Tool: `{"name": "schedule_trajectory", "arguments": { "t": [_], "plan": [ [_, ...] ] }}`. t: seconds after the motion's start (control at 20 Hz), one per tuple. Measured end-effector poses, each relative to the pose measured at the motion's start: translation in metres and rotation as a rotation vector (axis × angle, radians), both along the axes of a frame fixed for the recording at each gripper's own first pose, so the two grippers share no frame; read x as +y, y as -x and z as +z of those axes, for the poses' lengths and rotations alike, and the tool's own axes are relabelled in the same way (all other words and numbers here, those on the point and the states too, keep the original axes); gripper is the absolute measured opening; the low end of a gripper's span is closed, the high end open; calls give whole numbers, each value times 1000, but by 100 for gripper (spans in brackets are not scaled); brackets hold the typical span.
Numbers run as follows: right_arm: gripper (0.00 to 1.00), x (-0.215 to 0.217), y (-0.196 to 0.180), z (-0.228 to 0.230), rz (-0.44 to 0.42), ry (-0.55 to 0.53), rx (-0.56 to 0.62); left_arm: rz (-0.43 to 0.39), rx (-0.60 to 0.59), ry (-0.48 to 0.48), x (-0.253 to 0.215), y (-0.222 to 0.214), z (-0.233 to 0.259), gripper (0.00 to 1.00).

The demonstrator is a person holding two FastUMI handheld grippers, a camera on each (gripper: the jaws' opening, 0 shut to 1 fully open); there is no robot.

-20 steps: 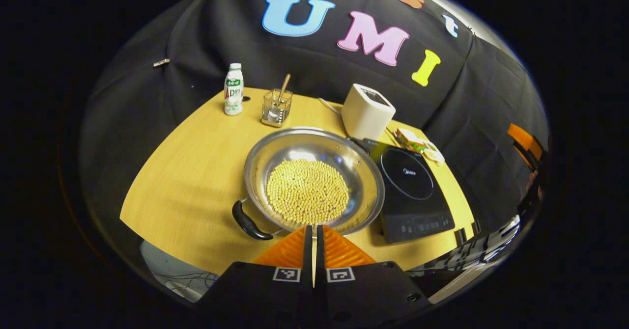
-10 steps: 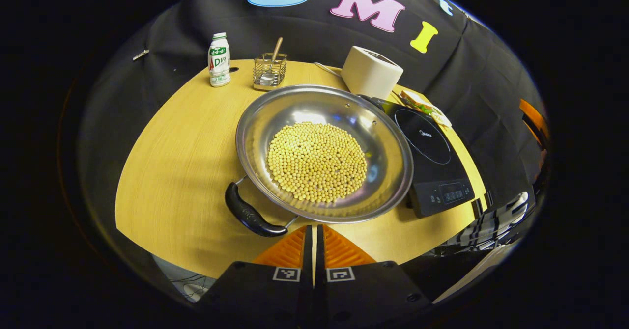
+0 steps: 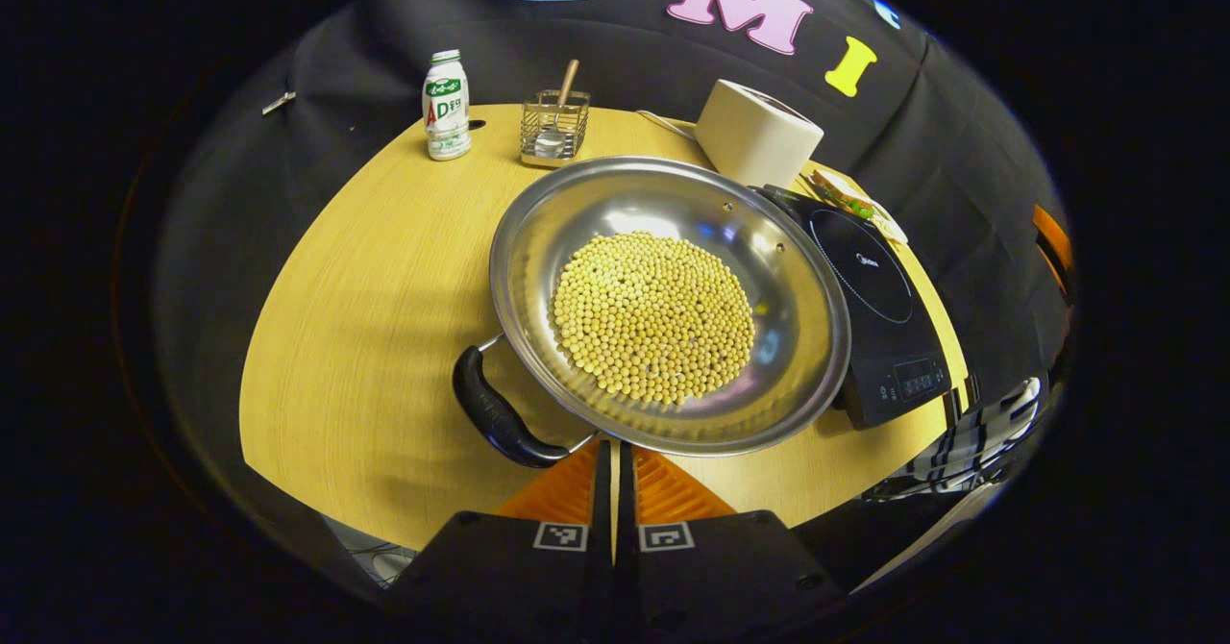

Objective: First push the handle of the pot to place it horizontally, then grasp the pot with both hands and set it on the induction cooktop.

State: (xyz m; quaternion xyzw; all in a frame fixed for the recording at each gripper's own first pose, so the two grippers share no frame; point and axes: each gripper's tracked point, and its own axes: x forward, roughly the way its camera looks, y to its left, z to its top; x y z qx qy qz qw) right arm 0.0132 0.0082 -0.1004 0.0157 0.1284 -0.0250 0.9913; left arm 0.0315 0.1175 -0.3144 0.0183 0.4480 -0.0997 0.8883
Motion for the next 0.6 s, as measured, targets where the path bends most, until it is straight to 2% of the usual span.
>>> {"name": "schedule_trajectory", "arguments": {
  "t": [0.35,0.6],
  "plan": [
    [98,5,-17,-4,-3,19,11,68,-9,-21,38,-26,0,5],
    [98,-2,-28,-6,-16,33,19,142,-17,26,57,-44,3,5]
  ]
}}
